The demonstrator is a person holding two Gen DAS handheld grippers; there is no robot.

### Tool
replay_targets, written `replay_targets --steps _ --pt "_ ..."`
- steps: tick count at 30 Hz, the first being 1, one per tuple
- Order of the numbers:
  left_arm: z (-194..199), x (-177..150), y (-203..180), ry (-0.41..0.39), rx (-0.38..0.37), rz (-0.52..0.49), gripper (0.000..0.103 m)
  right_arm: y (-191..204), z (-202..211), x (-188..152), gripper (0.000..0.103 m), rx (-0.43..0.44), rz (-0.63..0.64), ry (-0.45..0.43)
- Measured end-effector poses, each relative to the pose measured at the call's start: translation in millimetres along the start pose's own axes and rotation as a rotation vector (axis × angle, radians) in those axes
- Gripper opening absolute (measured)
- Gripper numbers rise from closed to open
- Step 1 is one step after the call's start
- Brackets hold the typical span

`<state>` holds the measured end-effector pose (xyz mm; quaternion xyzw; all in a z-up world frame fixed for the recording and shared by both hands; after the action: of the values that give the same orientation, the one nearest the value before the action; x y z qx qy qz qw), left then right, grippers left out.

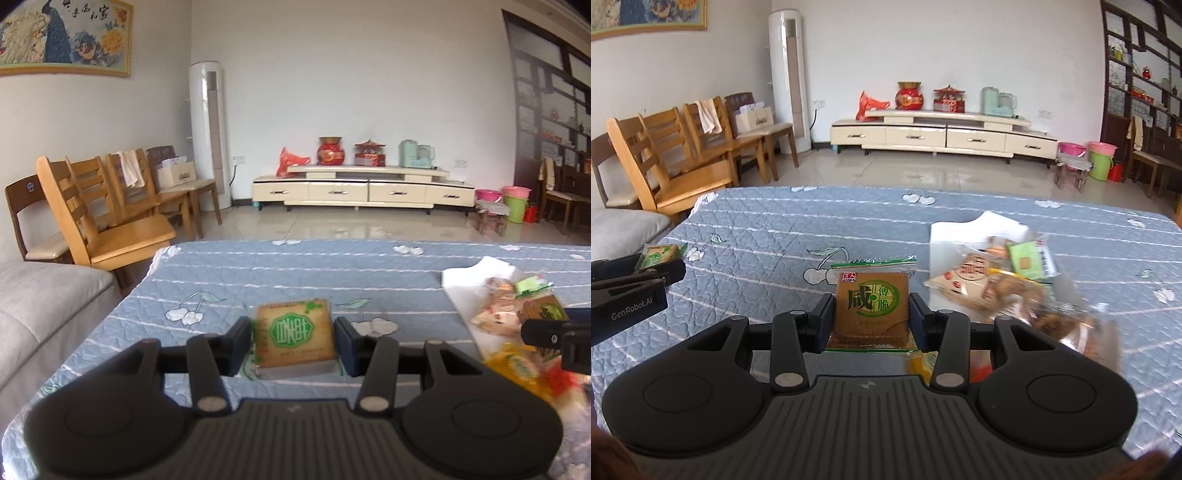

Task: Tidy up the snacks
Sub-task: 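Carry the green cake pack and the brown square pack over the tray with both tools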

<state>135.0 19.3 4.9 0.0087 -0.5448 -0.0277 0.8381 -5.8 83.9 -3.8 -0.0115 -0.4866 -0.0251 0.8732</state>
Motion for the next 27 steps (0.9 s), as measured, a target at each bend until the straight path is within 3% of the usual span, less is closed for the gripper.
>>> replay_targets --steps 11,27 --pt "34.5 7.9 -35.9 -0.070 -0.059 -0.050 0.048 -19.6 60.9 -0.6 0.052 -0.032 -0.013 -0.075" --pt "47.6 12.9 -81.4 -0.104 -0.118 -0.107 0.048 -47.4 77.9 3.6 0.052 -0.082 -0.052 -0.128"
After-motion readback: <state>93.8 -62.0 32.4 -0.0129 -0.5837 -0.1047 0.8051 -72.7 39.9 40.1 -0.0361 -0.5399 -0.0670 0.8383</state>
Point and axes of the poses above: each gripper's, at about its wrist camera, not at the fingertips, and z roughly against the way its jaws point, y to its left, x to its top, the point moved 9 cm from there along -z, roughly the way its jaws point, and after that the axes turned 1 degree about -x, right-handed, at the moved point
